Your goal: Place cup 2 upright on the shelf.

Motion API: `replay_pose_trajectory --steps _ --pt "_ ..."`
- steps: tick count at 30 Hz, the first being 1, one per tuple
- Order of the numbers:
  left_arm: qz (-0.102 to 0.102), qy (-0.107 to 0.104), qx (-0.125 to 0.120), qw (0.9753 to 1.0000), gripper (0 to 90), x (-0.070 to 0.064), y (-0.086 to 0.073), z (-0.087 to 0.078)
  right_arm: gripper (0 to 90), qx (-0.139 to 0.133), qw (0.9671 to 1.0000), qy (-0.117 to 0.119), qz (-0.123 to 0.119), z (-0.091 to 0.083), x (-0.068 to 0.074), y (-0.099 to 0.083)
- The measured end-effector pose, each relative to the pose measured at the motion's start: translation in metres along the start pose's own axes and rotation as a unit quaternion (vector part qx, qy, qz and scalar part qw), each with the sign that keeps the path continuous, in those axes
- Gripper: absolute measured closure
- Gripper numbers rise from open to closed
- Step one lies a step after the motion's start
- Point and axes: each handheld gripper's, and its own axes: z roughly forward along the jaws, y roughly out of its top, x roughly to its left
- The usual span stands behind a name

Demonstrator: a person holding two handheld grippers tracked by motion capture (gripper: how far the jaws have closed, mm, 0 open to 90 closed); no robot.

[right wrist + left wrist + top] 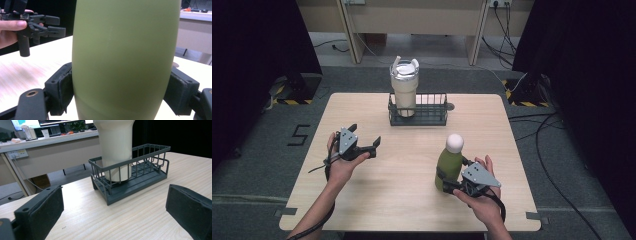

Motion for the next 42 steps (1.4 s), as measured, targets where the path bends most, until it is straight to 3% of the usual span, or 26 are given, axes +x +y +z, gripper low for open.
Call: replay_pose_trajectory --steps 13,42 --pt "-0.001 0.003 -0.002 1.0 0.8 0.001 0.002 -0.001 21.1 -0.019 0.9997 -0.014 0.001 0.005 -0.006 0.014" --pt "-0.002 0.004 -0.005 1.0 1.0 0.002 0.002 -0.002 21.2 -0.034 0.9982 -0.049 0.006 0.022 -0.026 0.036"
